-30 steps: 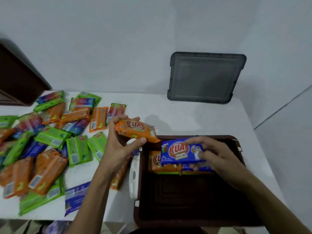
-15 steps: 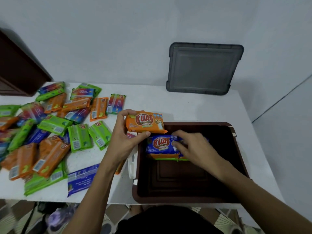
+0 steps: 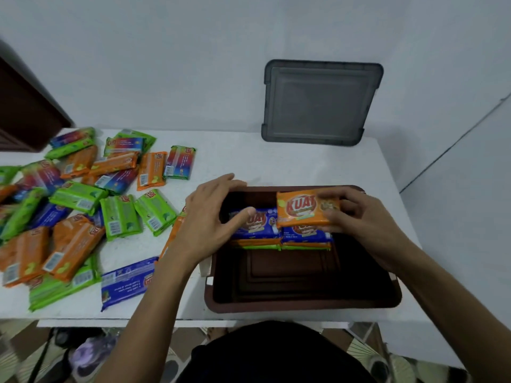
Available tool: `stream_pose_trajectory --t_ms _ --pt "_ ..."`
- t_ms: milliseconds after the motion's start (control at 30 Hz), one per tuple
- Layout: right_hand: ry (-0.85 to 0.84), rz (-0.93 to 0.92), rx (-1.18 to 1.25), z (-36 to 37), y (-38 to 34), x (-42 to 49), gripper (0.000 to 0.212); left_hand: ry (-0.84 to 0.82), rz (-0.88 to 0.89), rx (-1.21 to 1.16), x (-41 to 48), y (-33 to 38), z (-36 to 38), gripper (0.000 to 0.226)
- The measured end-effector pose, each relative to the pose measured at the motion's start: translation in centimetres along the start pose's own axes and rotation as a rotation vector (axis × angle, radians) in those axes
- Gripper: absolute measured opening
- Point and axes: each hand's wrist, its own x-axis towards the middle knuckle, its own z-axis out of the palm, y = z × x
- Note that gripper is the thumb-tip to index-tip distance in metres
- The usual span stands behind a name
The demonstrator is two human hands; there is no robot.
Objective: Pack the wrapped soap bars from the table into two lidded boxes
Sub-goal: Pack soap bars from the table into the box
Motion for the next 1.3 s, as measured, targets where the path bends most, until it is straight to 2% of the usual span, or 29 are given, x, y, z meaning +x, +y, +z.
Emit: stream_pose_trajectory --t_ms 100,200,400,500,600,700,800,967,1133,1300 --pt "0.067 0.072 -0.189 -0.6 1.8 -0.3 0.025 0.086 -0.048 0.141 -0.6 -1.6 0.8 0.038" --pt "0.109 0.089 -0.357 0.1 3.8 0.7 0.024 0.109 -0.092 0.121 -0.8 -2.1 1.5 0.029" --pt "0.113 -0.12 -1.197 2.9 4.3 1.8 0.033 0.146 -0.089 0.08 -1.2 -2.1 1.4 0.027" --pt "0.221 -0.185 -1.441 4.5 2.6 2.2 0.034 0.15 -0.093 -0.022 -1.9 -2.4 0.6 0.025" --pt "0.244 -0.477 -1.247 7.6 0.5 3.5 0.029 0.199 -0.15 0.01 -3.1 -4.5 -0.8 0.023" --pt "0.066 -0.685 -1.048 12.8 -1.3 5.4 0.03 0.276 -0.275 0.155 -4.4 -8.1 -3.3 0.021" --pt "-0.08 -0.757 -0.985 18.8 -1.8 7.7 0.035 0.297 -0.429 0.274 -5.2 -12.0 -6.7 0.024" --pt "-0.36 -0.61 -1.059 27.5 -1.8 11.8 0.048 0.205 -0.588 0.424 -5.0 -18.4 -11.0 0.032" --pt "-0.65 -0.344 -1.289 31.9 -0.3 15.6 0.059 0.111 -0.612 0.363 -3.3 -21.4 -11.8 0.038" --pt "-0.675 -0.338 -1.332 32.1 -0.1 16.1 0.06 0.013 -0.664 0.171 -1.4 -22.0 -11.5 0.04"
